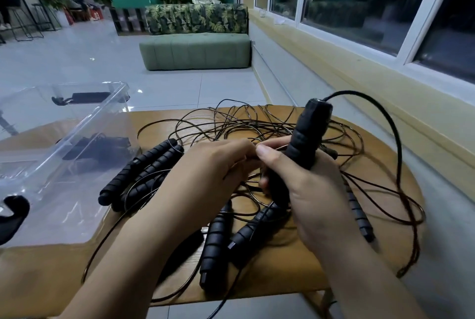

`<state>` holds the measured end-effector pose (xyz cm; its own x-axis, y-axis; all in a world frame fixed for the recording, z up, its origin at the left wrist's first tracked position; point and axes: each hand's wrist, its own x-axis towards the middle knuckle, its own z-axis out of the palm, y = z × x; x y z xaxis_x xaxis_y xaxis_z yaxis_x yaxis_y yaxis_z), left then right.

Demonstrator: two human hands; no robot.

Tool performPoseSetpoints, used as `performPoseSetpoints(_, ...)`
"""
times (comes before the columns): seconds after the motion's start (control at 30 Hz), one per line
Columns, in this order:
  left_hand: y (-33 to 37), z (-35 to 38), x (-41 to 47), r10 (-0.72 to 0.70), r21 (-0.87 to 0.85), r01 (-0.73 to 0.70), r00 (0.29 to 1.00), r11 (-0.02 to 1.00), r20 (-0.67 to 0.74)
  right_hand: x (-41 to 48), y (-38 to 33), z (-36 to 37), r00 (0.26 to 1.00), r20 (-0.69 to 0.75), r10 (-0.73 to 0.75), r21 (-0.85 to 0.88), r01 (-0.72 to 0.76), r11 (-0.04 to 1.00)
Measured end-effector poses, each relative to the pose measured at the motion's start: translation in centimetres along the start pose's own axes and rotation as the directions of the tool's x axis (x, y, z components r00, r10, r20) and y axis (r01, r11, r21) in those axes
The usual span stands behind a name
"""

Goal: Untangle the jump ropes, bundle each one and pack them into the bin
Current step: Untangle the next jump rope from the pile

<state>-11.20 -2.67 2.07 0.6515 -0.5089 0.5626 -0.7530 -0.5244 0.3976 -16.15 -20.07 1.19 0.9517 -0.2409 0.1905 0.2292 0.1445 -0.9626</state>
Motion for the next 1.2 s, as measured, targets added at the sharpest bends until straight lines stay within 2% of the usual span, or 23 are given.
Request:
performPoseSetpoints(0.17,0.0,-0.1,-0.2,-0.066,-0.033,0.065,0.998,0.997,-0.005,0.5,-0.3,-0.3,0.994,-0.099,-0.053,0.089,0.061,0.994)
performPoseSetpoints(0.3,0.1,-0.5,-0.3,-0.090,-0.026,0.091,0.996,0.996,0.005,2.0,-1.7,-2.4,0.961,-0.259,-0.098,0.237,0.162,0.958)
performPoseSetpoints(0.37,0.1,-0.7,-0.2,-0.091,-0.014,0.091,0.996,0.996,0.010,2.4,-2.2,-3.6,0.951,-0.295,-0.097,0.286,0.185,0.940)
performPoseSetpoints(0.53,0.3,-0.7,-0.2,-0.089,-0.010,0.089,0.996,0.996,0.001,1.7,-2.1,-3.1,0.978,-0.204,-0.031,0.343,0.102,0.934)
performPoseSetpoints(0.67,0.7,-0.3,-0.1,-0.065,-0.015,0.065,0.998,0.998,0.007,0.1,-0.9,-0.8,0.999,-0.036,0.028,0.212,-0.019,0.977)
performPoseSetpoints(0.73,0.8,-0.2,-0.1,-0.055,-0.018,0.056,0.998,0.998,0.017,-0.5,-0.5,0.1,0.999,-0.003,0.042,0.128,-0.041,0.991)
performPoseSetpoints(0.9,0.5,-0.4,-0.2,-0.066,-0.003,0.066,0.998,0.998,0.014,0.1,-0.6,-0.3,0.999,-0.028,-0.028,0.069,0.030,0.997)
performPoseSetpoints(1.0,0.4,-0.6,-0.3,-0.100,0.003,0.100,0.995,0.995,0.005,1.3,-1.3,-1.9,0.992,-0.099,-0.075,0.143,0.089,0.986)
performPoseSetpoints(1.2,-0.1,-1.4,-0.3,-0.130,-0.006,0.130,0.991,0.991,-0.016,3.1,-2.8,-5.2,0.968,-0.246,-0.042,0.301,0.118,0.946)
